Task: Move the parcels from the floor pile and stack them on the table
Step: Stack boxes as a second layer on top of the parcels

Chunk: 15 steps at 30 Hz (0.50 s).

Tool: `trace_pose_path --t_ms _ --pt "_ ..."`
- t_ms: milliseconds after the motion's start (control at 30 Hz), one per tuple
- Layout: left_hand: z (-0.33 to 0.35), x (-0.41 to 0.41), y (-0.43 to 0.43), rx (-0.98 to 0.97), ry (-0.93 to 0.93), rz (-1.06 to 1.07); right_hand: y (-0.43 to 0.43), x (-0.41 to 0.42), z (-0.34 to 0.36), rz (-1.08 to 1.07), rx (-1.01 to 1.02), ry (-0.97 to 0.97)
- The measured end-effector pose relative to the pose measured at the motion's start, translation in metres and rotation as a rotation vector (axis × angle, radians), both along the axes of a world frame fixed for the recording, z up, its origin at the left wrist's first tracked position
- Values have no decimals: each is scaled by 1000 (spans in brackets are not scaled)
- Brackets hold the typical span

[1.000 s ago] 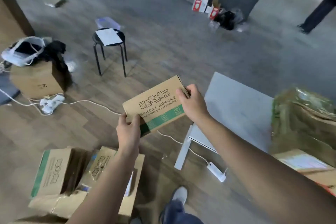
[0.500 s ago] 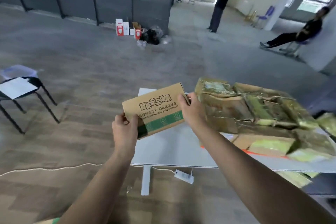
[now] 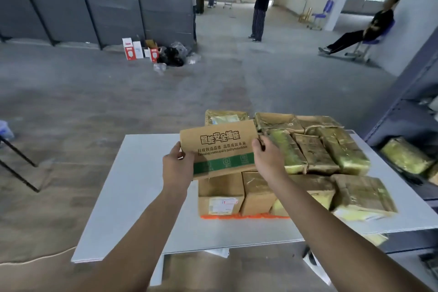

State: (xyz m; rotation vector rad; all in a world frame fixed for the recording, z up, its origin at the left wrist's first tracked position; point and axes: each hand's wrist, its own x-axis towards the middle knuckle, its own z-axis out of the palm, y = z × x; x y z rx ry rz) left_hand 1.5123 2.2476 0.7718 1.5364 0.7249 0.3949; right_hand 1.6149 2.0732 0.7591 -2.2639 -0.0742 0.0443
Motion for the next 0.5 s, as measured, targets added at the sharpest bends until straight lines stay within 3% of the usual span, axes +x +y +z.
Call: trace_pose_path --t_ms 267,500 --pt "-1 86 -8 3 138 -205 -26 73 -6 30 -6 155" --pt "6 182 35 15 184 -374 -5 155 15 -25 15 152"
